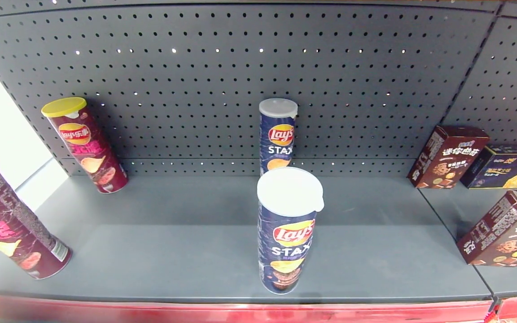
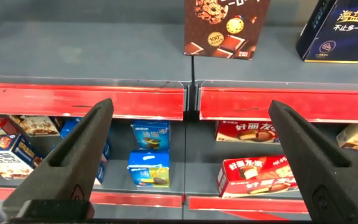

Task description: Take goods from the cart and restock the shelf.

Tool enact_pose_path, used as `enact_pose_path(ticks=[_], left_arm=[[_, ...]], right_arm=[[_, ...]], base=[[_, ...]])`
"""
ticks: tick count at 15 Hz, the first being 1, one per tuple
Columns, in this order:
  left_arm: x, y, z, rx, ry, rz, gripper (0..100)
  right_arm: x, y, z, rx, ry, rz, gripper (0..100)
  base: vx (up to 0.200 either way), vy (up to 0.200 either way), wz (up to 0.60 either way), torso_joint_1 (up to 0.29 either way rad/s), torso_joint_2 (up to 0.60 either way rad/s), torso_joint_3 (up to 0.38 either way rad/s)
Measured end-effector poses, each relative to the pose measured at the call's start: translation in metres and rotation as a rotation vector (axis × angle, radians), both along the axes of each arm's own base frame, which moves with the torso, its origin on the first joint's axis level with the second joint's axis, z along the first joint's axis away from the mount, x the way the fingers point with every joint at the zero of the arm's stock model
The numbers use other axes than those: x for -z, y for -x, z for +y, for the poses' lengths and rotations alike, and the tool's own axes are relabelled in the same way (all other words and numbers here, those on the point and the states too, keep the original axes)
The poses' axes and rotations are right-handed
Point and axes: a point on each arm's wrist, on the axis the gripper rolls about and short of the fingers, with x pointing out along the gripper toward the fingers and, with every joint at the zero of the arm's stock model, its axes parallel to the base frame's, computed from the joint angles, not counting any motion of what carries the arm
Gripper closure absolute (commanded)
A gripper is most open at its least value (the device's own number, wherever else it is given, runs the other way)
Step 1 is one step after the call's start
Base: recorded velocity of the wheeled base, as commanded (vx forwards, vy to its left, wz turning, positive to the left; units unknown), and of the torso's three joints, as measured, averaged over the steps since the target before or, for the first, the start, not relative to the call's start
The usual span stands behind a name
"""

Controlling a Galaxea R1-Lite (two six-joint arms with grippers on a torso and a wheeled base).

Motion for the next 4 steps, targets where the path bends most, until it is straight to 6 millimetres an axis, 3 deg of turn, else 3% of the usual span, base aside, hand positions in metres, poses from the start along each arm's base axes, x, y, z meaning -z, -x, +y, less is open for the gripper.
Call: enact_pose_path(ticks=[4], left_arm=[[0.0, 0.0, 0.0, 0.0, 0.0, 0.0, 0]], right_arm=[[0.0, 0.0, 0.0, 0.0, 0.0, 0.0, 0]], base=[[0.0, 0.0, 0.0, 0.0, 0.0, 0.0]])
